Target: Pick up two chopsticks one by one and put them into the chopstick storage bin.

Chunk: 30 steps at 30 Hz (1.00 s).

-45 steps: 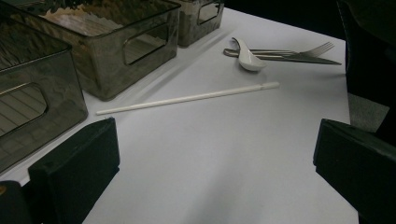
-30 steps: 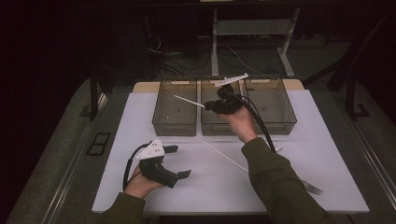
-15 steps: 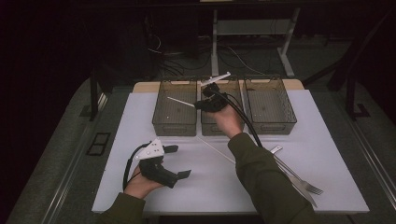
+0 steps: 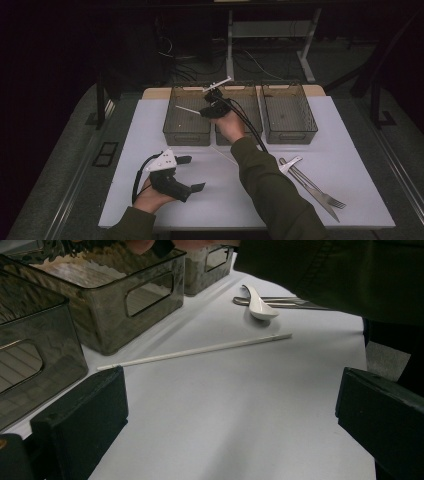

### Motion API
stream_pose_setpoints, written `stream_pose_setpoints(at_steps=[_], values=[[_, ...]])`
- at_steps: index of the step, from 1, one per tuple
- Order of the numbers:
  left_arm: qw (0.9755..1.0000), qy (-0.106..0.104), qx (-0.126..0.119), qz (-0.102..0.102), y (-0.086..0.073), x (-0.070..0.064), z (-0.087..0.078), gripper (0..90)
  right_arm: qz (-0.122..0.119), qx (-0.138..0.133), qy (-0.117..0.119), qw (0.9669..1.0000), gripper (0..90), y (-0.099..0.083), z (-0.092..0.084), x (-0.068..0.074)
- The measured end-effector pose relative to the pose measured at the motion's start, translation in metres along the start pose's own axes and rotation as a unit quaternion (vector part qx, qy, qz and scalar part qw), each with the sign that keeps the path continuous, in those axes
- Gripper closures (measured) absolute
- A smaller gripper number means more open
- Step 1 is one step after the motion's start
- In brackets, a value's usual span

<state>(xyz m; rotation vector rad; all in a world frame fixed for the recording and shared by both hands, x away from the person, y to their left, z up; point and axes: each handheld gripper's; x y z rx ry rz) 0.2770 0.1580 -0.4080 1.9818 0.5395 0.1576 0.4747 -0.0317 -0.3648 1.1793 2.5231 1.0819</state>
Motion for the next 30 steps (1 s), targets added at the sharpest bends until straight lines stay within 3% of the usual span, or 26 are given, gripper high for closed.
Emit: stream_pose_setpoints(at_steps=[12, 15, 20, 24, 30], values=[[1.0, -0.002, -0.001, 0.0, 0.0, 0.0, 0.0, 0.0, 0.005, 0.005, -0.01, 0.9999, 83.5, 0.009, 0.018, 0.005], [1.0, -0.002, -0.001, 0.001, 0.0, 0.0, 0.0, 0.0, 0.01, 0.003, -0.003, 0.9999, 79.3, 0.008, 0.02, 0.005], [1.0, -0.003, -0.001, 0.001, 0.0, 0.0, 0.0, 0.0, 0.009, -0.005, 0.001, 1.0, 69.9, 0.009, 0.013, 0.003], [1.0, -0.002, 0.0, 0.001, 0.0, 0.0, 0.0, 0.0, 0.002, -0.016, 0.024, 0.9996, 61.5, 0.01, -0.001, 0.0], [1.0, -0.001, 0.001, 0.004, 0.0, 0.0, 0.0, 0.0, -0.003, -0.029, 0.033, 0.999, 53.2, 0.006, -0.015, -0.002]])
Point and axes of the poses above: each handheld gripper's, and its own axes: z roughly forward along the jaws, y roughly out of its top, x roughly to its left, and after that the axes turned 3 degrees about x, right-handed
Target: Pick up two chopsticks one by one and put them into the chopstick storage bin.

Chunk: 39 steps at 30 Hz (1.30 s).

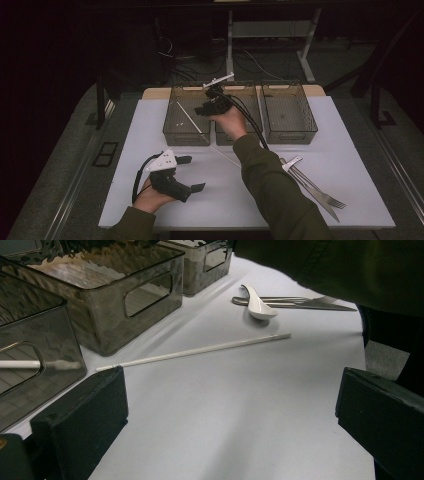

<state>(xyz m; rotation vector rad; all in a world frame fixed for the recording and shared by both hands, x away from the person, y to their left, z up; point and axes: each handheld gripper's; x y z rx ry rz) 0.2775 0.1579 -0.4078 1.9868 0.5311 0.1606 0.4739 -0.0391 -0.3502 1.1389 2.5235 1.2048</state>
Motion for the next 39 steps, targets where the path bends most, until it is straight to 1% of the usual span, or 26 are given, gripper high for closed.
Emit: stream_pose_setpoints(at_steps=[3, 5, 9, 13, 20, 22, 23, 25, 26, 27, 31, 32, 34, 39], values=[[1.0, 0.001, 0.001, -0.002, 0.0, 0.0, 0.0, 0.0, -0.002, -0.003, 0.004, 1.0, 49.8, -0.005, -0.009, -0.001], [1.0, 0.0, 0.001, -0.002, 0.0, 0.0, 0.0, 0.0, -0.011, -0.002, 0.006, 0.9999, 49.0, -0.009, -0.016, -0.001], [1.0, 0.0, 0.002, -0.002, 0.0, 0.0, 0.001, 0.0, -0.016, -0.009, 0.007, 0.9998, 45.5, -0.018, -0.03, -0.003], [1.0, 0.001, 0.002, -0.002, 0.0, 0.0, 0.001, 0.0, -0.021, -0.015, 0.012, 0.9996, 44.3, -0.028, -0.045, -0.006], [1.0, 0.002, 0.004, -0.002, -0.001, 0.0, 0.001, 0.0, -0.03, -0.019, 0.011, 0.9993, 42.7, -0.046, -0.069, -0.01], [1.0, 0.003, 0.007, 0.0, -0.001, 0.0, 0.001, 0.0, -0.03, -0.02, 0.019, 0.9991, 42.4, -0.052, -0.076, -0.011], [1.0, 0.002, 0.005, -0.003, -0.001, 0.0, 0.001, 0.0, -0.033, -0.021, 0.022, 0.999, 42.3, -0.054, -0.078, -0.012], [1.0, 0.002, 0.005, -0.004, -0.001, 0.0, 0.002, 0.0, -0.035, -0.022, 0.021, 0.9989, 41.7, -0.059, -0.083, -0.012], [1.0, 0.003, 0.005, -0.001, -0.001, 0.0, 0.002, 0.0, -0.036, -0.025, 0.023, 0.9988, 40.8, -0.062, -0.085, -0.013], [1.0, 0.002, 0.006, -0.004, -0.001, 0.0, 0.002, 0.0, -0.032, -0.026, 0.024, 0.9989, 39.9, -0.065, -0.088, -0.013], [1.0, 0.003, 0.006, -0.005, -0.001, 0.0, 0.003, 0.0, -0.029, -0.028, 0.036, 0.9985, 37.8, -0.078, -0.097, -0.015], [1.0, 0.003, 0.006, -0.005, -0.001, 0.0, 0.002, 0.0, -0.031, -0.027, 0.041, 0.9983, 38.1, -0.084, -0.101, -0.016], [1.0, 0.003, 0.006, -0.005, -0.001, 0.0, 0.002, 0.0, -0.032, -0.027, 0.04, 0.9983, 38.1, -0.086, -0.102, -0.016], [1.0, 0.003, 0.007, -0.004, -0.002, -0.001, 0.003, 0.0, -0.037, -0.028, 0.043, 0.998, 38.2, -0.101, -0.113, -0.016]])
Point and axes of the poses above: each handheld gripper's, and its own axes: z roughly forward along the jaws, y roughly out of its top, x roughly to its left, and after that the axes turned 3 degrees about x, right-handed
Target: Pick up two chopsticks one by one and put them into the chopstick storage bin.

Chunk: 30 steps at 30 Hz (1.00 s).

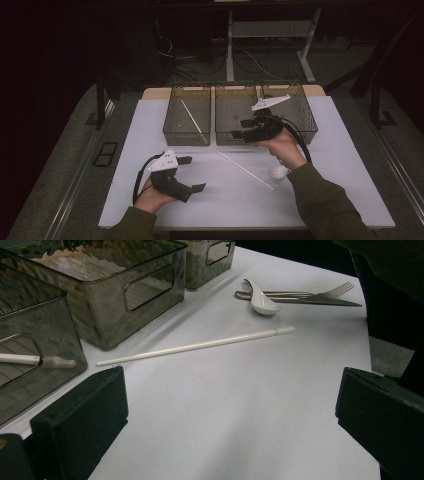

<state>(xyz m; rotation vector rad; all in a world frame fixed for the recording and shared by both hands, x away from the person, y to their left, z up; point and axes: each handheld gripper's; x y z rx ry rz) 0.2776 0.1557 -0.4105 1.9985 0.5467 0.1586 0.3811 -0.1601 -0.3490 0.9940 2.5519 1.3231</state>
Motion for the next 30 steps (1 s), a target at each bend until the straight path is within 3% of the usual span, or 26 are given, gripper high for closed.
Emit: stream_pose_setpoints(at_steps=[13, 23, 30], values=[[1.0, 0.002, 0.0, 0.0, 0.0, -0.001, 0.001, 0.0, -0.019, 0.01, 0.0, 0.9998, 39.0, -0.036, -0.021, 0.013], [1.0, 0.005, 0.003, 0.007, 0.0, -0.002, 0.001, 0.0, -0.031, 0.019, -0.002, 0.9993, 41.2, -0.058, -0.022, 0.02], [0.9999, 0.005, 0.005, 0.009, 0.0, -0.002, 0.001, 0.0, -0.039, 0.054, -0.01, 0.9977, 49.4, -0.069, -0.011, 0.019]])
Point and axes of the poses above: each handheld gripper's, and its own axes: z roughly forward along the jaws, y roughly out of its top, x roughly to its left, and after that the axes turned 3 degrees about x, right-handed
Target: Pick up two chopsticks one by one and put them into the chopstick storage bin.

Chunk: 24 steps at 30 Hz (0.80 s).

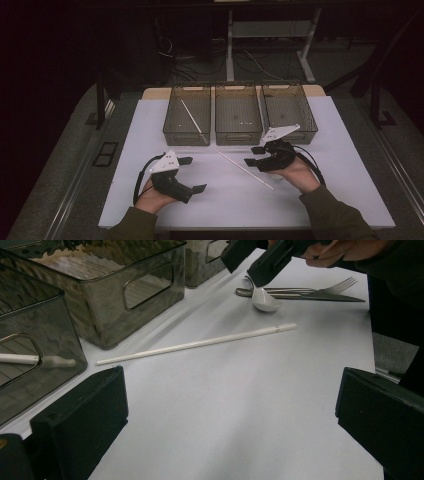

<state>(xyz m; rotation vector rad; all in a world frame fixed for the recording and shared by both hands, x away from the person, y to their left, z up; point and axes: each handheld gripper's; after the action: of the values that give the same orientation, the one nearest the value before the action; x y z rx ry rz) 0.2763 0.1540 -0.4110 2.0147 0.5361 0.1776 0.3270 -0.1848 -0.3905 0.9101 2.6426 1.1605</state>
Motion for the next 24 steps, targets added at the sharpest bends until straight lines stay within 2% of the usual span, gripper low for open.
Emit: stream_pose_setpoints(at_steps=[11, 24], values=[[1.0, -0.001, 0.003, -0.002, 0.0, 0.0, 0.001, 0.0, -0.006, 0.057, 0.002, 0.9983, 63.0, -0.005, 0.023, 0.004], [1.0, -0.001, 0.003, -0.004, 0.0, 0.0, 0.001, 0.0, -0.001, 0.098, -0.01, 0.9951, 73.9, -0.013, 0.042, 0.005]])
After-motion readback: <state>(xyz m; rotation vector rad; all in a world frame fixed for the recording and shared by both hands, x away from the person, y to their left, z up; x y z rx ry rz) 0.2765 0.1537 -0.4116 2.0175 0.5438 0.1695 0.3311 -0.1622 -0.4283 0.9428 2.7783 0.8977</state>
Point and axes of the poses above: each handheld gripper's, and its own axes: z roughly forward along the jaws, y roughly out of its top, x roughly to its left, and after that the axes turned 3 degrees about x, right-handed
